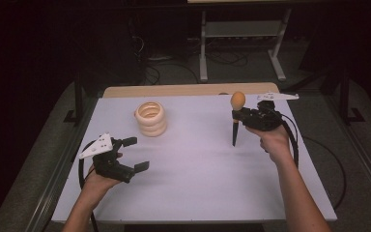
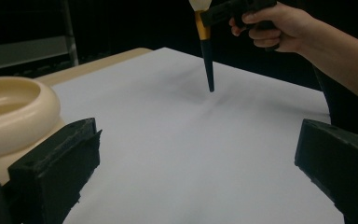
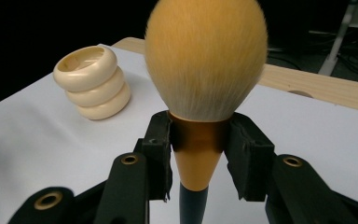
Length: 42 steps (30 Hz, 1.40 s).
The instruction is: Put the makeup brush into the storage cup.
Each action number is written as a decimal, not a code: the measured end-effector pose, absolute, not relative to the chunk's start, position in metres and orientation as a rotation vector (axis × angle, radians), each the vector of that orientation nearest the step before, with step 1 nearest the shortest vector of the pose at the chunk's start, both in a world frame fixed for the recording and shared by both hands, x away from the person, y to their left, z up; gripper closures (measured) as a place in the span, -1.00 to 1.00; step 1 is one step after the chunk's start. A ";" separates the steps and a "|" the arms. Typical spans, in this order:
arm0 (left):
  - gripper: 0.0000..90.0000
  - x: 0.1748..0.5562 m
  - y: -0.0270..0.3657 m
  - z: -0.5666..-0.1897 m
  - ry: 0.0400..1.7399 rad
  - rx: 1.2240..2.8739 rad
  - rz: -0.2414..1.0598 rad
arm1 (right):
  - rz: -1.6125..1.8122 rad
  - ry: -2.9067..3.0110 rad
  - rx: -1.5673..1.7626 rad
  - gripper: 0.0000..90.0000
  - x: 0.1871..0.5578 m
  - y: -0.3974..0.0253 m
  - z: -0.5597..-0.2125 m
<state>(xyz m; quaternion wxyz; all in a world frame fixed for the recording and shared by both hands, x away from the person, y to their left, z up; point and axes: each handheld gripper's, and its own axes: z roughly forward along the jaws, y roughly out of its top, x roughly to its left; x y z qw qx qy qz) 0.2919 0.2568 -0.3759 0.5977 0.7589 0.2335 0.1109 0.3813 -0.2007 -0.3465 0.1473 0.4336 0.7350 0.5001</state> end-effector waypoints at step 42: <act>-1.00 0.313 0.216 -0.379 0.442 1.768 0.205 | 1.611 2.209 0.997 0.36 0.344 -0.155 -0.344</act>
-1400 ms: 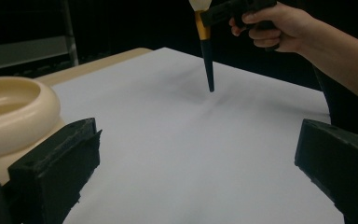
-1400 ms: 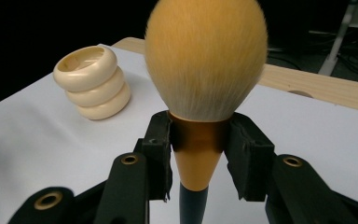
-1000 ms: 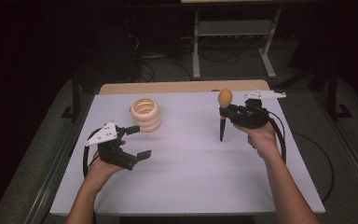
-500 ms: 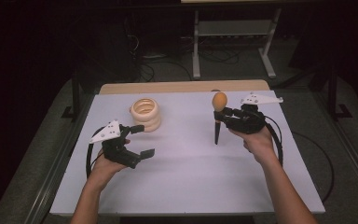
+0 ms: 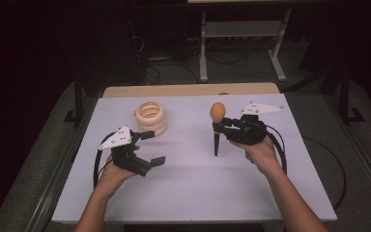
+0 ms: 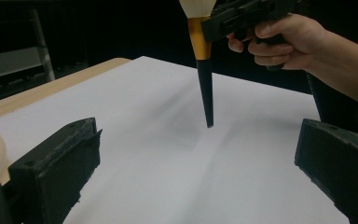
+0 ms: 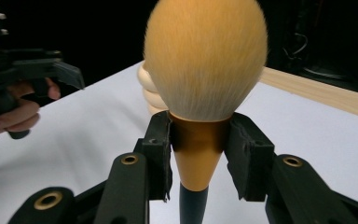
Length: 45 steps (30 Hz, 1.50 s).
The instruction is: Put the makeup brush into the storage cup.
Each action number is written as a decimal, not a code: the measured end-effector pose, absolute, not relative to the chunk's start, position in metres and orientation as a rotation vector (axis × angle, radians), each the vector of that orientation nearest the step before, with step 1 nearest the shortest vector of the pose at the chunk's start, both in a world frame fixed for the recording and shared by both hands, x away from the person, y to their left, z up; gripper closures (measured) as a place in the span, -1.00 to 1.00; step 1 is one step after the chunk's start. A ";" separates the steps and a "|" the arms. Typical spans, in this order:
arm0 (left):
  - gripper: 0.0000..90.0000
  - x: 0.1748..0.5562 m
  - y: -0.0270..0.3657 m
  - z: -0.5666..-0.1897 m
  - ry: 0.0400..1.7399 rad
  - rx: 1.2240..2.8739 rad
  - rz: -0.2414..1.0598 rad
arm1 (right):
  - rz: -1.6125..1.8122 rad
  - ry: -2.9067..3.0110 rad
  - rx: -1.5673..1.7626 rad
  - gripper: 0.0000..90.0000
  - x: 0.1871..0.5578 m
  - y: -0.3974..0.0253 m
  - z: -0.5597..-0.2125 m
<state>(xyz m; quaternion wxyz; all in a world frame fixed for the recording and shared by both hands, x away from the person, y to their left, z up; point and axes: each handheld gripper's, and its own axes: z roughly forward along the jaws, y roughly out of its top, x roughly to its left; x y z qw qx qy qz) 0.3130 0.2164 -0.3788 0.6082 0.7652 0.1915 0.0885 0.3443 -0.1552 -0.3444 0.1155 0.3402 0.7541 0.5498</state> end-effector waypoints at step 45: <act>-0.69 0.305 0.175 -0.385 0.393 1.756 0.149 | 1.809 2.303 0.810 0.36 0.315 -0.109 -0.339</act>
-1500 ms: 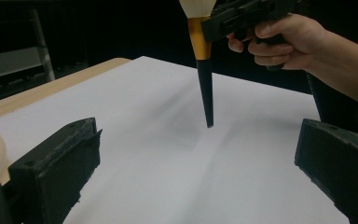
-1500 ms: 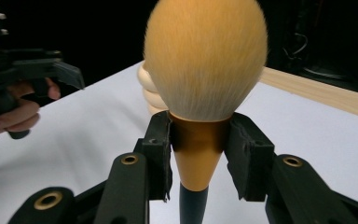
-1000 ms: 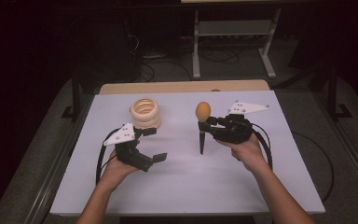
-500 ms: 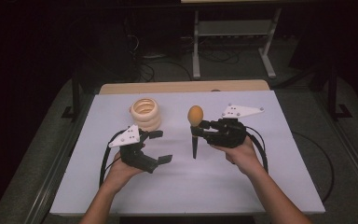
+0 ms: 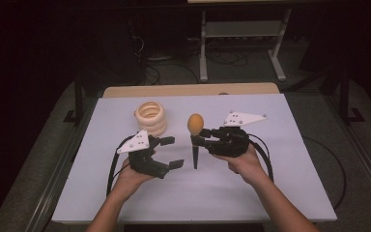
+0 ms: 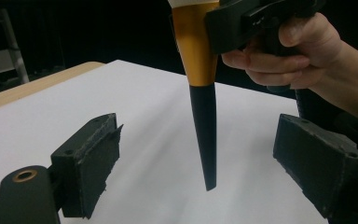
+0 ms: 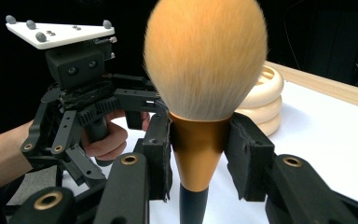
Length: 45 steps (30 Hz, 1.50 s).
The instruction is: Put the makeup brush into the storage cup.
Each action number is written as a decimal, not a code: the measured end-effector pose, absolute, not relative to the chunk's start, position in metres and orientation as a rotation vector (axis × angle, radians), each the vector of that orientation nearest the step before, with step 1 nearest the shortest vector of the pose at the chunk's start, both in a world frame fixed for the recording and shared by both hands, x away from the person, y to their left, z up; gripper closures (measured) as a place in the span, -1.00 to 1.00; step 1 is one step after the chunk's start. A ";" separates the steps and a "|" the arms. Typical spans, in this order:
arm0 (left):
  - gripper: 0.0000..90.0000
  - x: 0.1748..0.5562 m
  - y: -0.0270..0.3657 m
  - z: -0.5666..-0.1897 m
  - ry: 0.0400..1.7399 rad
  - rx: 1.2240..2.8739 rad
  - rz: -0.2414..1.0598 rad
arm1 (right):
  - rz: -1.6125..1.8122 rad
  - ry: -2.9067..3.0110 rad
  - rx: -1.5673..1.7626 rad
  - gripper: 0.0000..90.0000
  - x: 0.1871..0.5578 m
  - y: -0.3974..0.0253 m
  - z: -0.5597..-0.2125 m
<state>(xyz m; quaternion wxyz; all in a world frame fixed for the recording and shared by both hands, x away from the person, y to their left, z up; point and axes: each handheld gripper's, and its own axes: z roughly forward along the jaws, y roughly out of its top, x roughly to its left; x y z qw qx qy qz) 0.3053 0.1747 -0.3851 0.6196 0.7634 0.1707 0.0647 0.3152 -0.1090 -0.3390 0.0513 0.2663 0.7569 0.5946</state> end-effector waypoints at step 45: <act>0.46 0.304 0.160 -0.387 0.374 1.780 0.109 | 1.865 2.369 0.714 0.36 0.305 -0.078 -0.353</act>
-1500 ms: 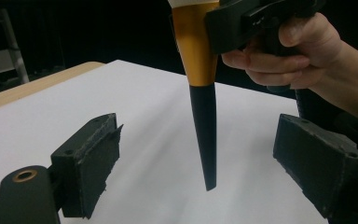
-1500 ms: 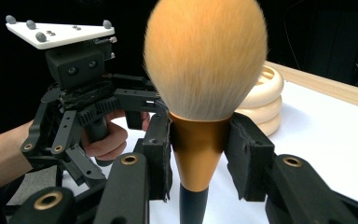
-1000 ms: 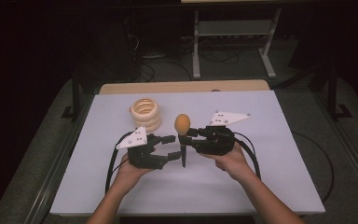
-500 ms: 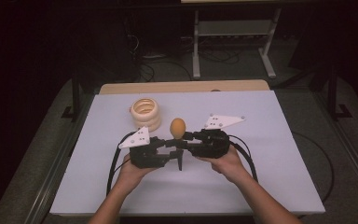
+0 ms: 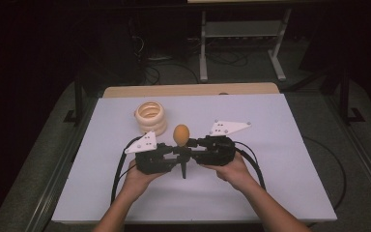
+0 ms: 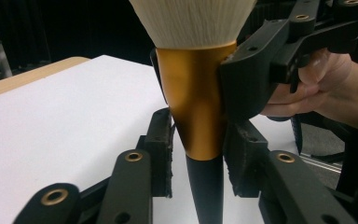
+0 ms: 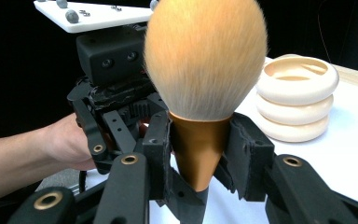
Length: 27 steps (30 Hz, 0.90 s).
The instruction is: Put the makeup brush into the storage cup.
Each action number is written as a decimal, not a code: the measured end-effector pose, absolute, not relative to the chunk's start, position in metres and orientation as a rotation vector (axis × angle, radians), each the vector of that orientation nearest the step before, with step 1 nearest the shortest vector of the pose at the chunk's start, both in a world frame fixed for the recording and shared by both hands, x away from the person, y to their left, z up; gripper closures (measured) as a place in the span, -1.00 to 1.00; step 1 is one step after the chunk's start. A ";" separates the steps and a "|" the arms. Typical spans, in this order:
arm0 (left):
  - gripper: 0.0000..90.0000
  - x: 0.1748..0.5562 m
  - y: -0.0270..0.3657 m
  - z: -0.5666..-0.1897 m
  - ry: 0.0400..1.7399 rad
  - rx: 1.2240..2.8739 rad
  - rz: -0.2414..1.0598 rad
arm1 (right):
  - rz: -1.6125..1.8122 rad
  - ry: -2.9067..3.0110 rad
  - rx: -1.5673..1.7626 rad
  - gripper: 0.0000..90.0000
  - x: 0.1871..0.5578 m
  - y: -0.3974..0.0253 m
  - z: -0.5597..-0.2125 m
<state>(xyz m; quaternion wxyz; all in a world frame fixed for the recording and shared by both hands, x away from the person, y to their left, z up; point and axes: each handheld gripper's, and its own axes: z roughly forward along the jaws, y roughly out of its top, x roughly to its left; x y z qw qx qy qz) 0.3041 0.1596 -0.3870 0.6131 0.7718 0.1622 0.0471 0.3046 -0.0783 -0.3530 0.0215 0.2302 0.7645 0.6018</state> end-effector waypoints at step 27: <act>0.57 0.303 0.163 -0.384 0.432 1.785 0.144 | 1.880 2.355 0.701 0.08 0.307 -0.082 -0.352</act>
